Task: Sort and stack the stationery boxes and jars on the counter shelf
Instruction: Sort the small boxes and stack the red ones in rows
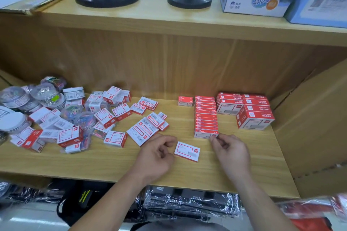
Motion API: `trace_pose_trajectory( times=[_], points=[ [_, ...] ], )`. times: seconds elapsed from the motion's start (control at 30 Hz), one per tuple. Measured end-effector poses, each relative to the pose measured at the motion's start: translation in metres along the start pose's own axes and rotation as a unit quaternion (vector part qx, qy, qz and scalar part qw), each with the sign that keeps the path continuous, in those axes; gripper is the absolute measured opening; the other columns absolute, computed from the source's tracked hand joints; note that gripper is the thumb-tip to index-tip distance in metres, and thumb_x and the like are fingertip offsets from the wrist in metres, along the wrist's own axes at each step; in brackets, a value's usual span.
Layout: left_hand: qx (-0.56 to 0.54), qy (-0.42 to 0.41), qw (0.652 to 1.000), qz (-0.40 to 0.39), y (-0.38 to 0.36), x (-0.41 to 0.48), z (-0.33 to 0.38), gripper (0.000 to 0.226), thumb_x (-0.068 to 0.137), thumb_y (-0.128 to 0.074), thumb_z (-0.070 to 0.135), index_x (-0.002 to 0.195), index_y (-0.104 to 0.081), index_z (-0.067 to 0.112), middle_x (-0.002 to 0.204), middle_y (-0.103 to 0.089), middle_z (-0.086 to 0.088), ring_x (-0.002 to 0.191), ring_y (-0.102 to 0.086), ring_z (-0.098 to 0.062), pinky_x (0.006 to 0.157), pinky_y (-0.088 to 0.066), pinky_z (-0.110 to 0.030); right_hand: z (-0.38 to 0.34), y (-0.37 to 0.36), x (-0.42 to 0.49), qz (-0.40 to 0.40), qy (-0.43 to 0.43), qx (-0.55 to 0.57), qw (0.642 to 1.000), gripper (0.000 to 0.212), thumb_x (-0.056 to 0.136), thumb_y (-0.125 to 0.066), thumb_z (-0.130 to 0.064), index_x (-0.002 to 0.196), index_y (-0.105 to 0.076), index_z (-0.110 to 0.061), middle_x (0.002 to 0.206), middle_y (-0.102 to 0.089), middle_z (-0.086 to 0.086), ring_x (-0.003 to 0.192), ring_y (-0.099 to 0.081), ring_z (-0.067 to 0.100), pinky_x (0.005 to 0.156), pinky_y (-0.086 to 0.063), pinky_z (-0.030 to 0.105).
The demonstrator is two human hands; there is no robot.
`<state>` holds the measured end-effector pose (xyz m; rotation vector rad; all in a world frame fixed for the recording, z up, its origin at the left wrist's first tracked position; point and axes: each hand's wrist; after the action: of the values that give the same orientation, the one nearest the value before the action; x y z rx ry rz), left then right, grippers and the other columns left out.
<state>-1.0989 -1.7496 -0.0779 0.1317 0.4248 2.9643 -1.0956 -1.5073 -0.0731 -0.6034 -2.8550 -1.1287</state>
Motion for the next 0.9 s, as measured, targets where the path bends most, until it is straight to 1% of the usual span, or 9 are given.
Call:
trace_pose_trajectory(
  times=[0.1,0.17,0.27,0.33,0.43,0.6,0.73,0.83,0.9],
  points=[
    [0.069,-0.006,0.998,-0.009,-0.001,0.003,-0.001,0.045,0.076,-0.082,0.027,0.120,-0.073,0.021,0.098,-0.058,0.003,0.064,-0.053,-0.003,0.066,-0.044,-0.015,0.002,-0.002,-0.001,0.002,0.005,0.005,1.000,0.017,0.085,-0.077,-0.036,0.077,-0.076,-0.020,0.068,-0.058,-0.008,0.065,-0.059,0.014,0.062,-0.052,0.038],
    [0.156,-0.026,0.987,-0.031,-0.003,0.006,0.001,0.049,0.079,-0.083,0.038,0.125,-0.071,0.025,0.096,-0.055,0.011,0.072,-0.054,0.004,0.069,-0.040,-0.009,0.003,-0.002,-0.002,-0.003,0.000,0.027,1.000,0.011,0.085,-0.078,-0.032,0.081,-0.078,-0.021,0.068,-0.059,-0.006,0.064,-0.058,0.012,0.063,-0.052,0.036],
    [0.162,-0.027,0.985,-0.044,-0.003,0.008,0.008,0.043,0.080,-0.087,0.030,0.120,-0.072,0.032,0.095,-0.055,0.015,0.074,-0.053,0.012,0.070,-0.037,-0.006,0.002,0.004,-0.005,-0.013,-0.006,0.079,0.997,0.011,0.084,-0.080,-0.021,0.094,-0.079,-0.022,0.072,-0.060,-0.001,0.066,-0.056,0.011,0.063,-0.046,0.018],
    [0.122,-0.008,0.992,-0.032,-0.003,0.008,0.006,0.042,0.074,-0.089,0.028,0.110,-0.072,0.040,0.096,-0.061,0.015,0.062,-0.053,0.002,0.066,-0.045,-0.018,0.004,0.008,-0.008,-0.031,0.007,0.112,0.993,0.023,0.083,-0.080,-0.013,0.100,-0.075,-0.027,0.076,-0.061,0.001,0.069,-0.057,0.009,0.064,-0.045,0.011],
    [0.076,0.057,0.995,-0.020,-0.009,0.006,0.005,0.041,0.073,-0.088,0.025,0.102,-0.067,0.044,0.087,-0.068,0.010,0.060,-0.053,-0.006,0.068,-0.054,-0.034,0.009,0.013,-0.011,-0.069,0.001,0.156,0.985,0.031,0.085,-0.077,-0.006,0.104,-0.071,-0.030,0.087,-0.065,0.005,0.073,-0.059,0.007,0.071,-0.049,0.012],
    [0.083,0.028,0.996,-0.006,-0.033,0.017,0.019,0.026,0.085,-0.080,0.012,0.095,-0.066,0.032,0.081,-0.067,0.019,0.070,-0.062,-0.004,0.072,-0.056,-0.026,0.009,0.019,-0.008,-0.082,-0.054,0.210,0.973,0.035,0.089,-0.070,0.001,0.115,-0.069,-0.022,0.097,-0.068,0.006,0.079,-0.061,0.006,0.075,-0.048,0.008],
    [0.080,0.011,0.996,0.032,-0.053,0.030,0.026,0.022,0.084,-0.081,0.012,0.095,-0.064,0.022,0.078,-0.064,0.013,0.062,-0.057,-0.003,0.065,-0.053,-0.025,0.010,0.018,-0.008,-0.092,-0.042,0.214,0.972,0.039,0.085,-0.073,0.006,0.122,-0.069,-0.005,0.096,-0.065,0.013,0.073,-0.058,0.000,0.073,-0.048,0.010],
    [0.094,0.024,0.993,0.062,-0.055,0.040,0.020,0.024,0.080,-0.086,0.021,0.095,-0.068,0.020,0.084,-0.060,0.004,0.060,-0.052,-0.002,0.062,-0.050,-0.022,0.008,0.013,-0.005,-0.085,-0.013,0.156,0.984,0.045,0.080,-0.082,-0.009,0.123,-0.068,-0.011,0.087,-0.060,0.007,0.070,-0.055,0.001,0.069,-0.046,0.010],
    [0.172,-0.027,0.984,0.045,-0.056,0.042,0.015,0.019,0.084,-0.082,0.031,0.097,-0.075,0.020,0.082,-0.054,0.004,0.066,-0.052,-0.004,0.063,-0.046,-0.023,0.005,0.011,-0.002,-0.087,0.020,0.075,0.993,0.033,0.084,-0.080,-0.022,0.116,-0.072,-0.018,0.080,-0.053,-0.002,0.070,-0.054,0.001,0.065,-0.041,0.008]
  ],
)
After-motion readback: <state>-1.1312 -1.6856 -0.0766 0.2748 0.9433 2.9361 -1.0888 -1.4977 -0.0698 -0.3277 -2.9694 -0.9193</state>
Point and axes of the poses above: each hand's wrist, its own x-axis towards the middle knuckle, its own y-axis out of the back of the hand, z = x × y
